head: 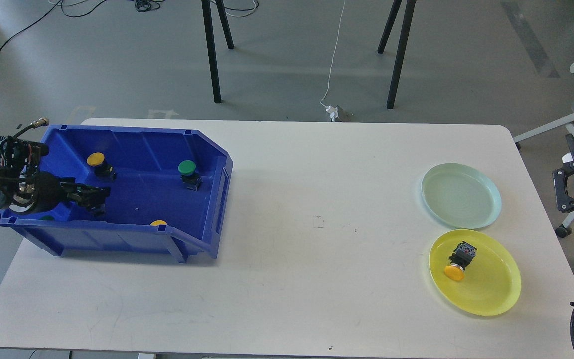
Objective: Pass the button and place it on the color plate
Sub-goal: 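Grasp a green button in the bin with the left gripper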
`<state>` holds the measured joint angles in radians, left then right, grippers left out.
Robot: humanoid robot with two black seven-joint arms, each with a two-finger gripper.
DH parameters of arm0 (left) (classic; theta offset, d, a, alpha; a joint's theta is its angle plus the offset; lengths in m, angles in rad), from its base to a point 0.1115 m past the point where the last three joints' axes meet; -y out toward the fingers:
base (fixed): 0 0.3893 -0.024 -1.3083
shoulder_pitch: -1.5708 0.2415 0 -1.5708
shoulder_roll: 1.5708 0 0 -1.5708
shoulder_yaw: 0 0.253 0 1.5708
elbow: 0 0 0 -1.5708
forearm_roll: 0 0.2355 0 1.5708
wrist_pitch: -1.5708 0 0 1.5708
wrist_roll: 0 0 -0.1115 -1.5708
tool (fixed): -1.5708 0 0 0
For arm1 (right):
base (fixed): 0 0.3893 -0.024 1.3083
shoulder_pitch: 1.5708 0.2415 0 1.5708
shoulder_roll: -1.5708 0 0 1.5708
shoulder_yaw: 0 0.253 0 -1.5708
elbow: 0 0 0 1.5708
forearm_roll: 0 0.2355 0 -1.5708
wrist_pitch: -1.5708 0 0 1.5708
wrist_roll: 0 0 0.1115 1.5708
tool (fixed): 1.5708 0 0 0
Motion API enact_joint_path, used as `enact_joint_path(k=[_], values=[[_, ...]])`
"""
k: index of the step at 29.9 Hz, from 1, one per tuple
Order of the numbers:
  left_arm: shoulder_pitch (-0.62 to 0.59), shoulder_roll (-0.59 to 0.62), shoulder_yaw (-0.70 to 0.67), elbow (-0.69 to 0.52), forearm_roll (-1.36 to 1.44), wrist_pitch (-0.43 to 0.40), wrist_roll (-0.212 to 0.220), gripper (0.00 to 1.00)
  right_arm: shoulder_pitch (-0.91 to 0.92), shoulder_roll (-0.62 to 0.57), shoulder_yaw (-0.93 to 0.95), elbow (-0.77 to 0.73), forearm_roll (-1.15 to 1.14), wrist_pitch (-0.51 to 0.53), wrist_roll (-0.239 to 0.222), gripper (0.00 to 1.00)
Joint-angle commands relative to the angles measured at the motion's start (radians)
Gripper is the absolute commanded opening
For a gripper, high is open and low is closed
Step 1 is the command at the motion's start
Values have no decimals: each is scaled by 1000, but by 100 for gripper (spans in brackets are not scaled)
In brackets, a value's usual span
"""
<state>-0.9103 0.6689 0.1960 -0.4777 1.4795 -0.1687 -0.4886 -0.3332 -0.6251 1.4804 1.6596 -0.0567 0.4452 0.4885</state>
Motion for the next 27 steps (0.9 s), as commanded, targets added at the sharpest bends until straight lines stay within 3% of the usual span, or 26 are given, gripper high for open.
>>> enact_joint_path(k=[1, 11, 17, 27], values=[[11, -11, 0, 24, -1, 0, 0, 93, -3, 4, 0, 0, 0, 3, 0, 70], [13, -22, 0, 30, -1, 0, 0, 89, -13, 12, 0, 0, 0, 21, 0, 70], [16, -22, 0, 30, 1, -5, 0, 73, -15, 13, 0, 0, 0, 21, 0, 70], [16, -20, 2, 30, 1, -21, 0, 60, -20, 13, 0, 0, 0, 21, 0, 70]])
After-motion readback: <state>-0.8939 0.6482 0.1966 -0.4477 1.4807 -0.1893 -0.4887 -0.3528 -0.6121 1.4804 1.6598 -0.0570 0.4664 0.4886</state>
